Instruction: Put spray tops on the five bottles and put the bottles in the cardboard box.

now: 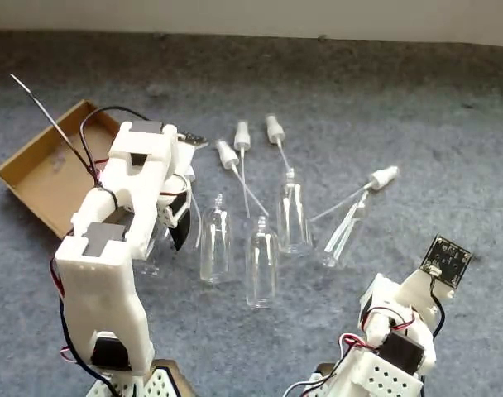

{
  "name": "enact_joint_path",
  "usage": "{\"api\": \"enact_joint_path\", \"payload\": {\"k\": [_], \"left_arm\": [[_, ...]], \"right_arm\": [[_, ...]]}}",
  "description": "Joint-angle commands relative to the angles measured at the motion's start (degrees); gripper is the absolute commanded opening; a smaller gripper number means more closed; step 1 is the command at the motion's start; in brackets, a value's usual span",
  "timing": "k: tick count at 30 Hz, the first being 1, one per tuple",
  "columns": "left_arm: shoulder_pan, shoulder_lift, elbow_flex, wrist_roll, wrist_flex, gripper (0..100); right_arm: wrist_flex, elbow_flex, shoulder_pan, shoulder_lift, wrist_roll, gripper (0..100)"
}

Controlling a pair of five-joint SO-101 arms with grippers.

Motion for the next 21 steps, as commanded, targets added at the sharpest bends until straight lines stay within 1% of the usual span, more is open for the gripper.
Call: {"api": "enact_joint_path", "payload": {"k": [1, 3, 6, 8, 21], "left_arm": [[-0.57, -3.82, -0.13, -0.62, -0.18, 3], [-0.57, -3.82, -0.04, -0.53, -0.09, 8], [-0.84, -3.82, 0.04, -0.44, 0.0, 21], [-0.92, -3.82, 0.04, -0.26, 0.0, 26], [-0.84, -3.82, 0.04, -0.18, -0.44, 27]], "right_arm": [[-0.92, 7.52, 0.57, -0.4, -0.18, 0.9], [-0.92, 7.52, 0.57, -0.4, -0.18, 0.9], [-0.92, 7.52, 0.57, -0.4, -0.18, 0.9], [-0.92, 7.52, 0.57, -0.4, -0.18, 0.9], [-0.92, 7.52, 0.66, -0.4, -0.18, 0.9]]}}
